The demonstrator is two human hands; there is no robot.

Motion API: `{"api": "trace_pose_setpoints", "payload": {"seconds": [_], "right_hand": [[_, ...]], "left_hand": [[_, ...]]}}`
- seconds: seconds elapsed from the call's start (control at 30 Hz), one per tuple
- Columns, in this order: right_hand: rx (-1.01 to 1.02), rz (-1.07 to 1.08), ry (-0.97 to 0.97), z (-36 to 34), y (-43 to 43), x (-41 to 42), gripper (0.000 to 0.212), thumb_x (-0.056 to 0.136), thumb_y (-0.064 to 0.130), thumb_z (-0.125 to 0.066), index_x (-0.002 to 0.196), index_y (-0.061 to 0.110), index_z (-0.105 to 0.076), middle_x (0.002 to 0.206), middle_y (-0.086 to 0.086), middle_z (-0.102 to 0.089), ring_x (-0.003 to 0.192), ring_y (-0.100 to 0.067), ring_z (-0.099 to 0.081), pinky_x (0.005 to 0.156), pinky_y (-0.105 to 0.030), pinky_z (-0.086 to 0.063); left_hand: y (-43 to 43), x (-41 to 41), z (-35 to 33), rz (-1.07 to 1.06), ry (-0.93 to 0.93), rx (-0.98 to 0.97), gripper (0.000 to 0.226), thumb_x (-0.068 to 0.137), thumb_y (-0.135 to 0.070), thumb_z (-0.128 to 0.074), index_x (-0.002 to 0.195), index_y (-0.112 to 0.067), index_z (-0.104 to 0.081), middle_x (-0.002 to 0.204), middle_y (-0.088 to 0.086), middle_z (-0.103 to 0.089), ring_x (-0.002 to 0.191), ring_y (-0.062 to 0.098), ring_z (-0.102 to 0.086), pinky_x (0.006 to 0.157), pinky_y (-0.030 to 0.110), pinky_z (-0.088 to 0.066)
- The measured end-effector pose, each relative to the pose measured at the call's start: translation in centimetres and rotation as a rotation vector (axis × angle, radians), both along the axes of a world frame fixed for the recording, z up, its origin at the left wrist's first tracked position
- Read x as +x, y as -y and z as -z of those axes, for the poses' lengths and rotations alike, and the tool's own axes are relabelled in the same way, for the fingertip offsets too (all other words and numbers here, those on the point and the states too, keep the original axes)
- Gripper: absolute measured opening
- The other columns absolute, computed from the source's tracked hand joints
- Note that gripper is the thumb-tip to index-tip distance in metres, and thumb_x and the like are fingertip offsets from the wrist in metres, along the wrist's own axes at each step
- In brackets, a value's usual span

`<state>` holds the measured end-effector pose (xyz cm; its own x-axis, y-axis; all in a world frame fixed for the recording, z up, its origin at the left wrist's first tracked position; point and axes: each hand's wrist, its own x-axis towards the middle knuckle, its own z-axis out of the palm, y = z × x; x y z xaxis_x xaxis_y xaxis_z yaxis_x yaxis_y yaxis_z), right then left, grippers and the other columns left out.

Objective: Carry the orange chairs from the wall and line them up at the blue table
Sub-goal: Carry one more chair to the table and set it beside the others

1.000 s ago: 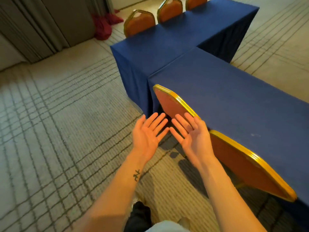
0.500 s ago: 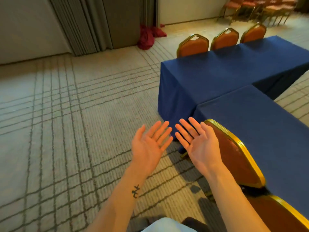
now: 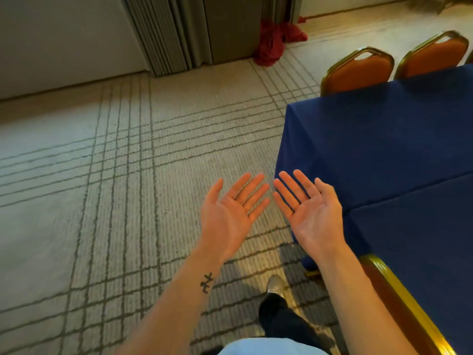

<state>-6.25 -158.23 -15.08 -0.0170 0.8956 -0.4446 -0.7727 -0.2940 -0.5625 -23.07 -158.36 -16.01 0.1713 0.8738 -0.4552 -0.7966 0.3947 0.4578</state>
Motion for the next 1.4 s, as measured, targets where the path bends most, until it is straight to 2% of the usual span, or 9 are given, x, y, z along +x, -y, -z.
{"api": "trace_pose_setpoints", "payload": {"seconds": [0.2,0.37,0.6,0.77,1.03,1.4], "right_hand": [[0.007,-0.087,-0.05,-1.7,-12.0,1.8,0.046,0.104,0.033,-0.043,0.142,0.008,-0.052,0.134,-0.016,-0.065,0.124,-0.034,-0.063,0.109,-0.048,-0.045],[-0.012,-0.142,-0.056,-1.8,-20.2,1.7,0.045,0.105,0.033,-0.04,0.141,0.009,-0.053,0.133,-0.015,-0.066,0.123,-0.033,-0.064,0.111,-0.047,-0.043],[-0.029,-0.193,-0.01,-0.2,-33.3,-2.5,0.045,0.105,0.032,-0.04,0.141,0.009,-0.053,0.134,-0.016,-0.065,0.124,-0.033,-0.063,0.111,-0.048,-0.042],[-0.012,-0.226,0.076,-1.1,-44.4,-6.6,0.045,0.105,0.032,-0.039,0.141,0.009,-0.054,0.134,-0.016,-0.065,0.124,-0.031,-0.063,0.111,-0.047,-0.042],[0.029,-0.09,0.03,-3.7,-60.4,-8.7,0.045,0.105,0.031,-0.04,0.142,0.009,-0.052,0.135,-0.017,-0.064,0.125,-0.033,-0.062,0.111,-0.048,-0.042],[-0.082,0.006,-0.072,1.6,-85.4,-5.1,0.046,0.105,0.032,-0.04,0.141,0.007,-0.052,0.132,-0.017,-0.066,0.123,-0.032,-0.064,0.106,-0.044,-0.046]], "left_hand": [[-9.7,1.7,-1.6,-0.1,0.005,-0.006,0.063,0.104,-0.046,-0.04,0.147,-0.001,-0.049,0.14,0.023,-0.061,0.133,0.04,-0.056,0.12,0.056,-0.032],[-17.4,1.5,-1.4,-0.139,0.019,0.003,0.064,0.104,-0.048,-0.04,0.148,-0.002,-0.048,0.142,0.022,-0.06,0.135,0.04,-0.055,0.121,0.056,-0.031],[-30.9,-2.2,0.1,-0.176,0.018,0.002,0.063,0.105,-0.048,-0.037,0.146,-0.003,-0.051,0.142,0.021,-0.06,0.134,0.039,-0.056,0.12,0.055,-0.032],[-42.3,-5.8,0.6,-0.174,0.086,0.009,0.063,0.105,-0.049,-0.037,0.146,-0.004,-0.051,0.142,0.02,-0.061,0.133,0.037,-0.057,0.12,0.053,-0.033],[-60.2,-9.2,-2.6,-0.087,0.041,0.032,0.062,0.105,-0.049,-0.035,0.144,-0.004,-0.054,0.141,0.018,-0.062,0.133,0.036,-0.058,0.12,0.053,-0.033],[-85.5,-4.2,0.1,0.013,-0.034,-0.051,0.064,0.105,-0.05,-0.036,0.144,-0.002,-0.053,0.14,0.02,-0.062,0.133,0.038,-0.057,0.118,0.052,-0.035]]}}
